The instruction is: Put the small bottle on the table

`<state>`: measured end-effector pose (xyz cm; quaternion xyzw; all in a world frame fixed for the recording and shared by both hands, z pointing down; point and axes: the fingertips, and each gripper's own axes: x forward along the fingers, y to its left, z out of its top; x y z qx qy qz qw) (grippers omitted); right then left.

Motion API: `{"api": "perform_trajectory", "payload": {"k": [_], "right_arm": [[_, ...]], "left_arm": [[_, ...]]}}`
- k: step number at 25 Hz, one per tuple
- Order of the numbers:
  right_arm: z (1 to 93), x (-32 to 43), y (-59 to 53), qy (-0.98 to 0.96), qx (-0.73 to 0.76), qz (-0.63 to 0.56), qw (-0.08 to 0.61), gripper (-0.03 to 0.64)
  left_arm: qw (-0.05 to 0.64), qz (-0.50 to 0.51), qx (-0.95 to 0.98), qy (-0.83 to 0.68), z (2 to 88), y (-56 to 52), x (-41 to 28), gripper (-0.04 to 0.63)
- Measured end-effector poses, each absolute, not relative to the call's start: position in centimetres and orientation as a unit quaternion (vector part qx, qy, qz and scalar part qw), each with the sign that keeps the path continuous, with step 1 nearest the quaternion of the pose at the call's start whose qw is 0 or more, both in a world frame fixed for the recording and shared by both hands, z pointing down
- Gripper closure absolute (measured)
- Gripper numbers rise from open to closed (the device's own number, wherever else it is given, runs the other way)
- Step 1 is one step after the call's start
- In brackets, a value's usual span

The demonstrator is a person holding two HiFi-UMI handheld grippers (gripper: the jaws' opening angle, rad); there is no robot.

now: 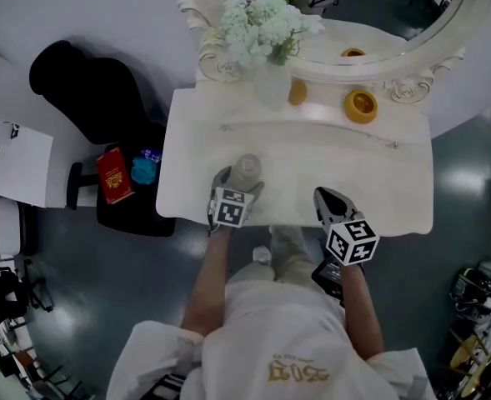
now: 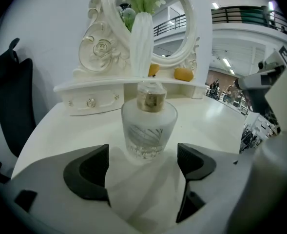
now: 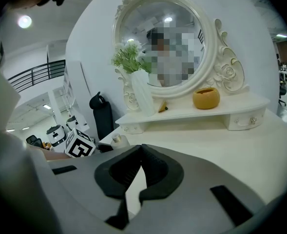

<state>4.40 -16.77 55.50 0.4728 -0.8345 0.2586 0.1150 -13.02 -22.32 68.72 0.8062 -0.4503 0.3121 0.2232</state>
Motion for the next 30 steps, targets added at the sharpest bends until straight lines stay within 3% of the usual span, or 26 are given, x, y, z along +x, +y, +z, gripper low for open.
{"api": "perform_trajectory", "payload": {"k": [3,8,10,15,17,30], "right_arm": [[55.1,3.9,-16.0,-0.837,0.472,0.255,0.111,0.604],[54.3,2.7,-14.8,-0.841,0.468,0.248,0.104,0.604],[53.9,2.4,-14.4,-0.844,0.467,0.243,0.100,0.604],[52.9,1.6,-14.1,-0.849,0.466,0.234,0.091,0.604],[52.6,1.2,-13.9,-0.851,0.464,0.230,0.088,0.604],[50.7,0.0,-12.6,-0.859,0.467,0.195,0.077,0.604]], "left_arm": [[0.225,0.285,0.807,-0.467,67.1,-21.3,-14.0,0.212],[0.218,0.226,0.819,-0.481,64.0,-20.2,-14.7,0.239],[0.211,0.214,0.820,-0.487,62.6,-19.7,-15.0,0.286],[0.119,0.247,0.829,-0.488,58.5,-18.7,-14.8,0.462],[0.109,0.234,0.831,-0.492,57.0,-18.3,-14.8,0.578],[0.136,0.134,0.841,-0.505,51.6,-16.1,-15.9,0.578]]}}
